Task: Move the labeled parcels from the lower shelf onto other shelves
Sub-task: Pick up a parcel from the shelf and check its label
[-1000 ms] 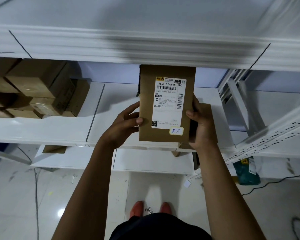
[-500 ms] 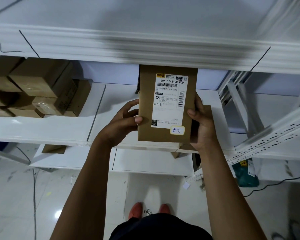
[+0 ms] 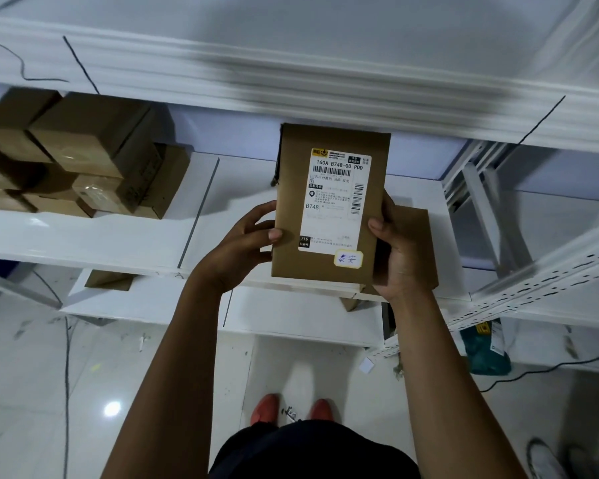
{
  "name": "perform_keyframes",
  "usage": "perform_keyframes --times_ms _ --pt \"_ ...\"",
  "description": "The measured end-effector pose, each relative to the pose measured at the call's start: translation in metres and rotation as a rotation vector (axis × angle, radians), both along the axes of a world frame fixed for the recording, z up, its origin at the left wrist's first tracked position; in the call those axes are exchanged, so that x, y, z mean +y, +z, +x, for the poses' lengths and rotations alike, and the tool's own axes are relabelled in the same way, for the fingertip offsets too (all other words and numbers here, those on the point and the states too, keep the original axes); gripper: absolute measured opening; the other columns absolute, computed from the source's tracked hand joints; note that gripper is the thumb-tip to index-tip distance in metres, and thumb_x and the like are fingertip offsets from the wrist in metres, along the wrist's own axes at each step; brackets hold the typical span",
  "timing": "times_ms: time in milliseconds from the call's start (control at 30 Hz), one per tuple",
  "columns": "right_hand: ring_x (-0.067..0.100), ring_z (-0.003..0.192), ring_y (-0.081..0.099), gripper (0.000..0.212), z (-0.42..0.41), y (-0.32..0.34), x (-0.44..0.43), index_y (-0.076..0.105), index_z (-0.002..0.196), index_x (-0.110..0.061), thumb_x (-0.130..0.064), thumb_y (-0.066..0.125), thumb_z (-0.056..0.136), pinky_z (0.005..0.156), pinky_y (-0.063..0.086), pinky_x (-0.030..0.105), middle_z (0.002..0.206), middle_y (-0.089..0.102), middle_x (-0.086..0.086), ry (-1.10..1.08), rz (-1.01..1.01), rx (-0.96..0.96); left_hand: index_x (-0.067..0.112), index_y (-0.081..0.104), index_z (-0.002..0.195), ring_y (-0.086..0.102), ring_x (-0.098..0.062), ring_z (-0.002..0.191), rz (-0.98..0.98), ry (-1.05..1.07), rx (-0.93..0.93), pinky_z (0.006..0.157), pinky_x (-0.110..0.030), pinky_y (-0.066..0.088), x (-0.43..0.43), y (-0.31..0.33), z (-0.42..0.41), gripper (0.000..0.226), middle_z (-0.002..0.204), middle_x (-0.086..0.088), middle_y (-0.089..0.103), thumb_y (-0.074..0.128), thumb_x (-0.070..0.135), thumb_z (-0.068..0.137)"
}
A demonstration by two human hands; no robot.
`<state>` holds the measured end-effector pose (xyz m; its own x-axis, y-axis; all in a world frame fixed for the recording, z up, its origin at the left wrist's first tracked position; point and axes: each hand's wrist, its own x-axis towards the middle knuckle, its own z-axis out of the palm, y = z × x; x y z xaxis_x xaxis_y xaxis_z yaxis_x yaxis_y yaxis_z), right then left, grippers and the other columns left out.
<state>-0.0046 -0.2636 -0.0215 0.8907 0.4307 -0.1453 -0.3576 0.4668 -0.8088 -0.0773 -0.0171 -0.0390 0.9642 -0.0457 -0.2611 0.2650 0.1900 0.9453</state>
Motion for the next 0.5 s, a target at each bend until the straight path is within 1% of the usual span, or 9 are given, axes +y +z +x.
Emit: perform_keyframes --times_ms 100,167,300,367,433,500 --pt "0.035 0.120 0.068 0.073 -0.004 -0.005 0.013 0.039 0.157 -0.020 -0.007 0.060 0.089 0.091 0.059 0.053 0.125 0.075 0.010 0.034 0.002 0.036 0.015 0.042 0.158 0.059 -0.047 0.135 0.004 0.046 0.007 0.116 -0.069 0.040 0.010 -0.002 -0.016 0.092 0.148 -0.026 0.061 0.075 0.034 0.074" --pt "0.035 0.117 0.069 0.077 -0.005 -0.008 0.027 0.039 0.157 -0.020 -0.010 0.065 0.085 0.087 0.060 0.050 0.123 0.075 0.010 0.072 -0.003 0.042 0.017 0.043 0.158 0.062 -0.044 0.133 0.018 0.086 0.010 0.115 -0.066 0.044 0.020 -0.002 -0.028 0.092 0.146 -0.023 0.063 0.076 0.037 0.074" --pt "0.034 0.115 0.069 0.078 -0.014 -0.012 0.064 0.038 0.157 -0.020 -0.015 0.066 0.084 0.083 0.060 0.048 0.125 0.073 0.010 0.173 -0.022 0.037 0.021 0.045 0.157 0.063 -0.042 0.131 0.030 0.193 0.009 0.113 -0.064 0.047 0.043 -0.005 -0.057 0.090 0.145 -0.019 0.065 0.075 0.041 0.075" --pt "0.037 0.120 0.067 0.076 -0.021 -0.015 0.085 0.038 0.157 -0.020 -0.017 0.066 0.087 0.085 0.059 0.050 0.134 0.070 0.012 0.240 -0.029 0.040 0.022 0.046 0.156 0.062 -0.042 0.133 0.012 0.282 0.001 0.112 -0.062 0.048 0.054 -0.009 -0.077 0.087 0.145 -0.017 0.066 0.074 0.041 0.077" --pt "0.040 0.128 0.062 0.072 -0.028 -0.017 0.106 0.037 0.157 -0.021 -0.017 0.064 0.090 0.092 0.057 0.055 0.144 0.063 0.014 0.301 -0.030 0.024 0.025 0.047 0.157 0.060 -0.042 0.136 -0.013 0.391 -0.014 0.111 -0.061 0.048 0.060 -0.010 -0.097 0.084 0.146 -0.015 0.065 0.072 0.043 0.078" --pt "0.041 0.134 0.056 0.070 -0.038 -0.020 0.132 0.036 0.158 -0.021 -0.019 0.061 0.093 0.100 0.051 0.060 0.150 0.058 0.015 0.371 -0.033 0.008 0.030 0.046 0.157 0.058 -0.040 0.139 -0.006 0.490 -0.048 0.108 -0.061 0.047 0.068 -0.011 -0.115 0.078 0.150 -0.011 0.063 0.066 0.046 0.083"
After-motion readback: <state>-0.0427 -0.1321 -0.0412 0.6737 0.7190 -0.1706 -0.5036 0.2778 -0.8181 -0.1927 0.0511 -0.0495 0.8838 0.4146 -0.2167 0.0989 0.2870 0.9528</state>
